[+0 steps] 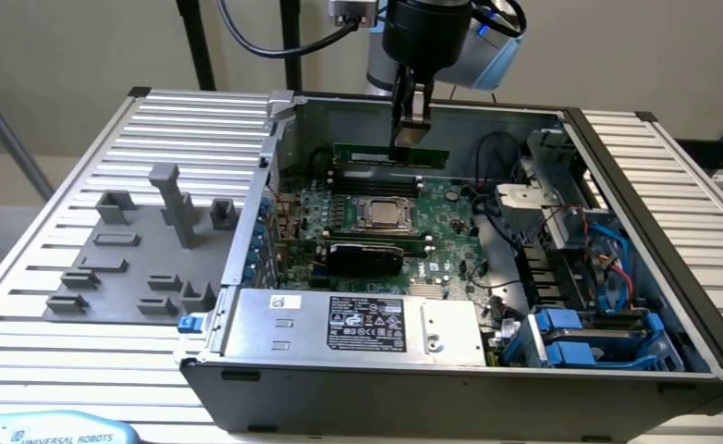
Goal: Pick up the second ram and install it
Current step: 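Pick up the second ram and move it above second insertion slot, then insert the second ram into the second slot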
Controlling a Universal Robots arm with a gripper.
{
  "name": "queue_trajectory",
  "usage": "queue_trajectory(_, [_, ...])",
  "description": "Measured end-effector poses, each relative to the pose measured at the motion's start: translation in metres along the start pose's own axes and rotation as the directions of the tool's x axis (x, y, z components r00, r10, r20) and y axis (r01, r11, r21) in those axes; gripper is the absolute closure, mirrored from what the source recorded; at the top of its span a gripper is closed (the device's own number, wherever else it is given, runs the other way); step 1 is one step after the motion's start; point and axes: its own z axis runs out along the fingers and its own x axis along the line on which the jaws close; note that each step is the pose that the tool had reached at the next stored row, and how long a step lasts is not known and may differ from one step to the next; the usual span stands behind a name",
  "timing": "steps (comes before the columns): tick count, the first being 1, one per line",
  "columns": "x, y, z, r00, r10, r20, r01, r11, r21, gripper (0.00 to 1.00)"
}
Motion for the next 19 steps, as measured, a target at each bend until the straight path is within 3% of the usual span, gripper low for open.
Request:
queue_trajectory(16, [0.0,0.0,0.0,1.0,0.0,0.0001,0.0,1.0,0.0,0.86])
queue_trajectory(19, [0.0,0.0016,0.0029,1.0,0.0,0.0002,0.0,1.0,0.0028,0.86])
